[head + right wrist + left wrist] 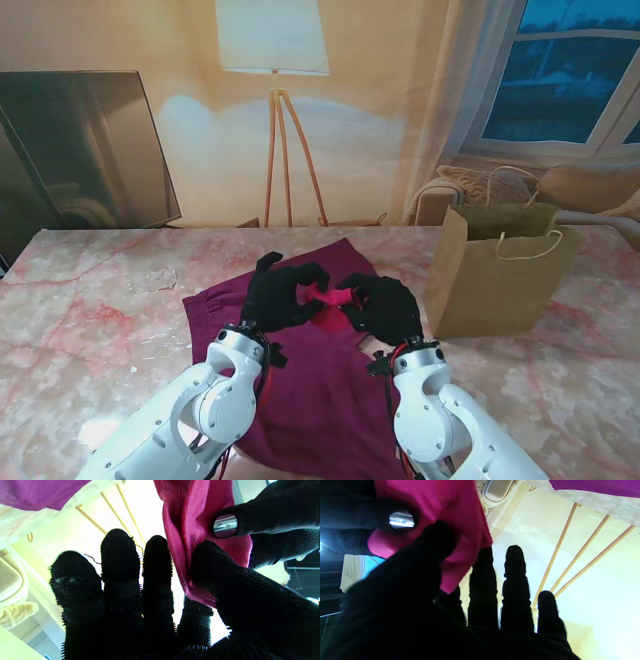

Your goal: Fold the socks and the shorts into the kraft paper bag

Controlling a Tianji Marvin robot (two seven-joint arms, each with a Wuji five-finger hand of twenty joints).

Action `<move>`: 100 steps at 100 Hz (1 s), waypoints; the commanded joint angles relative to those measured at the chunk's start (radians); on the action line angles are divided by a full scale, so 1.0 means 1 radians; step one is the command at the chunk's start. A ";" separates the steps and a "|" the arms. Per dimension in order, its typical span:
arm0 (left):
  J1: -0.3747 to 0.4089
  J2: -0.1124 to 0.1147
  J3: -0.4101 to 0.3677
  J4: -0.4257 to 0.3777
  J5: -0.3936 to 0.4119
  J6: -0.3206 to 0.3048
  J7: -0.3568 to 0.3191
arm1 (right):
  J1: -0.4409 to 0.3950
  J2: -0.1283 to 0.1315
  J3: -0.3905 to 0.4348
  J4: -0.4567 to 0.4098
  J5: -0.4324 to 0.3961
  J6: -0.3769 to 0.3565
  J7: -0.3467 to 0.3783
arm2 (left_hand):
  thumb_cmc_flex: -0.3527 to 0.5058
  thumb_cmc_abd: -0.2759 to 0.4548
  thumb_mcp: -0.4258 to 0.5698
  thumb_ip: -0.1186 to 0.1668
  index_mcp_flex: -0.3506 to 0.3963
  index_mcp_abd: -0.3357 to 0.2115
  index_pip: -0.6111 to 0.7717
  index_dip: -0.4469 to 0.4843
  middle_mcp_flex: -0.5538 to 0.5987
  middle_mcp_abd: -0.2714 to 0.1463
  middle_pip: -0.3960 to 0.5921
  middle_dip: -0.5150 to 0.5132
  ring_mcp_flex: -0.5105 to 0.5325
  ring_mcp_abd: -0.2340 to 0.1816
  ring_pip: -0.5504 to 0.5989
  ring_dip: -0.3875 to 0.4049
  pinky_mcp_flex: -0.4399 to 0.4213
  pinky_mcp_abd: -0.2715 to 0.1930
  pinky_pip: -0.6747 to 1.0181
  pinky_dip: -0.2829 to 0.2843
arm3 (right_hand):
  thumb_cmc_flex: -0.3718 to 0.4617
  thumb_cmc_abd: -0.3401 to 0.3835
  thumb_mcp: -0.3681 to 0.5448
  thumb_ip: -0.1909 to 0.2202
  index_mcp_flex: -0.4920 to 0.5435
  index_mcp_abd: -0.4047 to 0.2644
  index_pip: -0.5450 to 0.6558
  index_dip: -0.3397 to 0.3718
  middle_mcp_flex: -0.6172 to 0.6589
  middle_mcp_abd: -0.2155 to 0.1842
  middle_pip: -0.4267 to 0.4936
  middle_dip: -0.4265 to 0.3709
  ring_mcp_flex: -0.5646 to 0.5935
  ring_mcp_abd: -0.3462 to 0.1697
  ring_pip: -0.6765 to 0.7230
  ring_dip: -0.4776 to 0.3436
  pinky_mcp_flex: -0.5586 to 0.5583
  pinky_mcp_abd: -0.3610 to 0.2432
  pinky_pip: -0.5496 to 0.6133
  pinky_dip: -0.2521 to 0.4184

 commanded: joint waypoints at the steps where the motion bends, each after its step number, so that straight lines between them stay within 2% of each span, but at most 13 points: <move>1: 0.016 0.008 -0.012 -0.017 -0.005 0.001 -0.001 | -0.003 -0.001 0.006 -0.025 0.008 0.006 -0.010 | -0.076 0.037 0.081 0.000 -0.056 0.067 -0.131 -0.105 -0.109 0.017 0.040 -0.130 -0.048 0.004 -0.045 -0.015 -0.020 0.017 -0.053 0.017 | 0.035 0.022 0.058 -0.019 0.066 -0.091 0.096 0.071 0.014 0.003 0.025 0.032 0.028 0.040 0.047 0.041 0.039 -0.048 0.059 -0.017; 2: 0.018 0.008 -0.014 -0.019 -0.004 0.001 -0.001 | -0.003 -0.001 0.007 -0.027 0.007 0.007 -0.011 | -0.094 0.043 0.095 0.016 -0.058 0.082 -0.168 -0.134 -0.124 0.019 0.036 -0.139 -0.054 0.004 -0.050 -0.017 -0.021 0.019 -0.059 0.017 | 0.035 0.024 0.055 -0.020 0.065 -0.093 0.093 0.077 0.012 0.003 0.026 0.038 0.028 0.041 0.048 0.046 0.038 -0.047 0.059 -0.015; 4: 0.022 0.010 -0.020 -0.023 -0.003 0.000 -0.005 | -0.004 -0.001 0.009 -0.031 0.006 0.009 -0.011 | -0.115 0.048 0.098 0.028 -0.060 0.109 -0.246 -0.199 -0.152 0.027 0.025 -0.152 -0.068 0.006 -0.061 -0.024 -0.022 0.024 -0.072 0.017 | 0.036 0.023 0.054 -0.019 0.065 -0.094 0.091 0.083 0.012 0.003 0.026 0.043 0.028 0.040 0.048 0.050 0.038 -0.046 0.060 -0.014; 7: 0.030 0.015 -0.029 -0.033 -0.001 0.000 -0.018 | -0.004 0.000 0.013 -0.037 0.004 0.012 -0.010 | -0.133 0.052 0.072 0.032 -0.055 0.150 -0.392 -0.332 -0.197 0.034 0.005 -0.171 -0.094 0.008 -0.086 -0.039 -0.024 0.029 -0.099 0.015 | 0.032 0.016 0.066 -0.019 0.069 -0.096 0.088 0.095 0.014 0.002 0.023 0.048 0.028 0.038 0.045 0.057 0.036 -0.044 0.060 -0.010; 13: 0.050 0.028 -0.054 -0.061 0.005 0.002 -0.067 | -0.006 0.001 0.022 -0.051 0.003 0.016 -0.004 | -0.151 0.068 0.009 0.038 -0.069 0.205 -0.585 -0.541 -0.294 0.065 -0.043 -0.212 -0.154 0.009 -0.140 -0.074 -0.027 0.034 -0.156 0.017 | 0.035 0.028 0.060 -0.021 0.069 -0.098 0.082 0.108 0.011 0.002 0.023 0.056 0.027 0.037 0.038 0.064 0.027 -0.041 0.059 -0.004; 17: 0.064 0.037 -0.070 -0.075 0.012 0.004 -0.091 | -0.005 0.002 0.029 -0.060 0.001 0.020 0.002 | -0.159 0.077 -0.020 0.041 -0.079 0.229 -0.656 -0.619 -0.360 0.074 -0.071 -0.234 -0.192 0.005 -0.176 -0.102 -0.030 0.037 -0.178 0.029 | 0.041 0.035 0.052 -0.020 0.069 -0.099 0.080 0.116 0.006 0.001 0.023 0.062 0.024 0.037 0.031 0.068 0.021 -0.039 0.057 0.001; 21: 0.076 0.043 -0.087 -0.083 0.025 0.006 -0.102 | -0.005 0.005 0.037 -0.070 -0.002 0.024 0.010 | -0.167 0.081 -0.033 0.043 -0.084 0.248 -0.692 -0.653 -0.394 0.079 -0.086 -0.246 -0.210 0.004 -0.199 -0.120 -0.031 0.041 -0.182 0.039 | 0.043 0.035 0.050 -0.019 0.070 -0.101 0.079 0.119 0.005 0.000 0.023 0.065 0.024 0.038 0.025 0.068 0.018 -0.038 0.055 0.004; 39: 0.141 0.063 -0.167 -0.126 0.049 0.018 -0.159 | 0.005 0.018 0.092 -0.125 -0.017 0.049 0.071 | -0.169 0.105 -0.072 0.050 -0.054 0.254 -0.711 -0.678 -0.421 0.090 -0.098 -0.261 -0.258 0.005 -0.247 -0.166 -0.035 0.043 -0.219 0.039 | 0.050 0.042 0.041 -0.016 0.065 -0.107 0.066 0.134 -0.006 -0.005 0.009 0.071 0.016 0.037 -0.025 0.075 -0.012 -0.039 0.031 0.029; 51: 0.177 0.072 -0.213 -0.150 0.057 0.028 -0.192 | 0.012 0.025 0.137 -0.164 -0.028 0.068 0.102 | -0.162 0.172 -0.080 0.065 0.024 0.221 -0.663 -0.650 -0.395 0.095 -0.099 -0.261 -0.256 0.006 -0.248 -0.171 -0.035 0.041 -0.242 0.036 | 0.055 0.045 0.033 -0.015 0.063 -0.111 0.062 0.132 -0.009 -0.008 0.001 0.067 0.013 0.039 -0.039 0.075 -0.016 -0.040 0.023 0.039; 74: 0.228 0.083 -0.287 -0.167 0.065 0.041 -0.231 | 0.051 0.043 0.223 -0.232 -0.050 0.107 0.195 | -0.165 0.209 -0.110 0.076 0.052 0.214 -0.654 -0.636 -0.412 0.090 -0.124 -0.270 -0.276 -0.016 -0.289 -0.209 -0.020 0.062 -0.239 0.052 | 0.060 0.049 0.024 -0.012 0.065 -0.121 0.063 0.130 -0.012 -0.014 -0.008 0.058 0.001 0.037 -0.061 0.073 -0.032 -0.044 0.009 0.051; 89: 0.265 0.085 -0.334 -0.176 0.060 0.040 -0.239 | 0.087 0.055 0.271 -0.238 -0.082 0.123 0.245 | -0.162 0.215 -0.121 0.077 0.046 0.221 -0.663 -0.637 -0.438 0.087 -0.144 -0.287 -0.293 -0.021 -0.303 -0.228 -0.003 0.025 -0.213 0.062 | 0.060 0.052 0.021 -0.011 0.061 -0.128 0.063 0.128 -0.015 -0.021 -0.013 0.053 -0.008 0.030 -0.078 0.070 -0.044 -0.048 -0.008 0.059; 96: 0.279 0.086 -0.355 -0.179 0.063 0.035 -0.241 | 0.102 0.060 0.293 -0.232 -0.095 0.127 0.258 | -0.160 0.219 -0.130 0.079 0.048 0.226 -0.668 -0.637 -0.448 0.083 -0.162 -0.313 -0.302 -0.027 -0.315 -0.248 0.043 0.013 -0.184 0.060 | 0.061 0.055 0.017 -0.011 0.056 -0.133 0.061 0.126 -0.016 -0.025 -0.017 0.050 -0.011 0.028 -0.086 0.067 -0.048 -0.049 -0.017 0.063; 100: 0.285 0.086 -0.365 -0.180 0.055 0.032 -0.246 | 0.110 0.062 0.306 -0.226 -0.100 0.128 0.265 | -0.155 0.228 -0.145 0.081 0.045 0.231 -0.677 -0.642 -0.467 0.084 -0.176 -0.345 -0.332 -0.029 -0.338 -0.282 0.077 0.009 -0.166 0.028 | 0.062 0.055 0.015 -0.010 0.058 -0.132 0.062 0.124 -0.017 -0.027 -0.019 0.048 -0.014 0.026 -0.091 0.066 -0.050 -0.049 -0.021 0.065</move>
